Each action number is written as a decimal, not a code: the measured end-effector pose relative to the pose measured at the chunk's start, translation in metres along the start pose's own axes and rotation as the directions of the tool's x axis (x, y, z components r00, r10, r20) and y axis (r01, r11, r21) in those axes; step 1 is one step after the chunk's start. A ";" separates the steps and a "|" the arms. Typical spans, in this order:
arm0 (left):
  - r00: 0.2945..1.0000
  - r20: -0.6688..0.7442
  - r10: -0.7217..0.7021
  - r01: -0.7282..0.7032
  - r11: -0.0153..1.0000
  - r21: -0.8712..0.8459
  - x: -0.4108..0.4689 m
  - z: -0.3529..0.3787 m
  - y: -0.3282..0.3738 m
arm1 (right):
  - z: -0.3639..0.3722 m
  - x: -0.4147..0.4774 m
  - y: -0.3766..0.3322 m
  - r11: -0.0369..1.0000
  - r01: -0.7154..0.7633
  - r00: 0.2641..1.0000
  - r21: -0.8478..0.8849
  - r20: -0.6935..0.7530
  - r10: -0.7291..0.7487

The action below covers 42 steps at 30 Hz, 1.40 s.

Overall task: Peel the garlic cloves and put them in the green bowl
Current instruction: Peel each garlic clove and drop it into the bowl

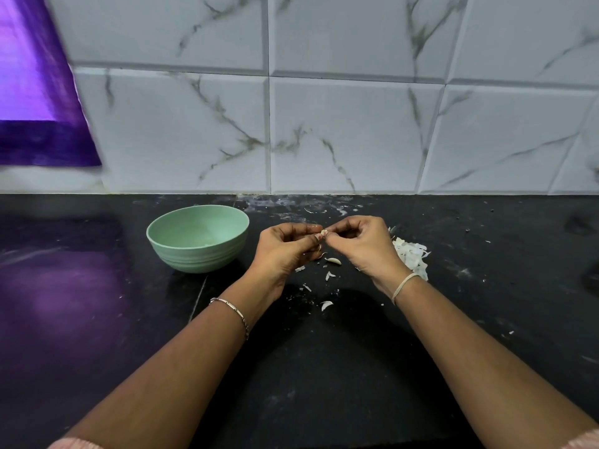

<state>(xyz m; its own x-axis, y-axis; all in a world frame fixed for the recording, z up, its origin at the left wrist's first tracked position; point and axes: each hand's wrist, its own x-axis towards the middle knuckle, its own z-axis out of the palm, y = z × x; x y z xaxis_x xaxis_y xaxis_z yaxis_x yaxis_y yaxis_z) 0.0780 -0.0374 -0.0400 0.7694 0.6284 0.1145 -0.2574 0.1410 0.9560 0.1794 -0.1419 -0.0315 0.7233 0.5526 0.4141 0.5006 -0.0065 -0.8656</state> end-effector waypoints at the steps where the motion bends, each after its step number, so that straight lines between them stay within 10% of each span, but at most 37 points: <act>1: 1.000 0.004 0.002 -0.002 1.000 0.003 0.000 0.000 0.000 | 0.000 0.000 0.001 1.000 0.001 1.000 -0.008 -0.009 -0.002; 16: 0.980 0.108 -0.167 0.189 0.951 -0.244 0.000 -0.001 0.008 | 0.003 0.000 -0.001 0.994 0.085 0.993 -0.070 -0.071 -0.090; 23: 0.957 0.171 -0.233 0.267 0.940 -0.214 0.001 -0.005 0.012 | -0.011 0.006 0.003 0.884 0.313 0.934 -0.346 -0.056 -0.353; 31: 0.964 0.132 -0.229 0.255 0.936 -0.241 0.001 -0.007 0.011 | -0.019 0.003 -0.005 0.991 0.040 0.990 0.129 0.126 -0.056; 42: 0.976 0.164 -0.143 0.152 0.987 -0.049 0.002 -0.007 0.012 | -0.001 0.004 0.009 1.000 0.019 0.999 0.019 0.043 -0.020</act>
<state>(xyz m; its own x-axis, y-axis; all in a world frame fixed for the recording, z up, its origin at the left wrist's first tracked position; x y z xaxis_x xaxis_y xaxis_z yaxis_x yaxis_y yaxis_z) 0.0723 -0.0292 -0.0306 0.8837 0.4675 0.0199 -0.1654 0.2723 0.9479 0.1876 -0.1407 -0.0367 0.6922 0.5879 0.4187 0.5053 0.0195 -0.8627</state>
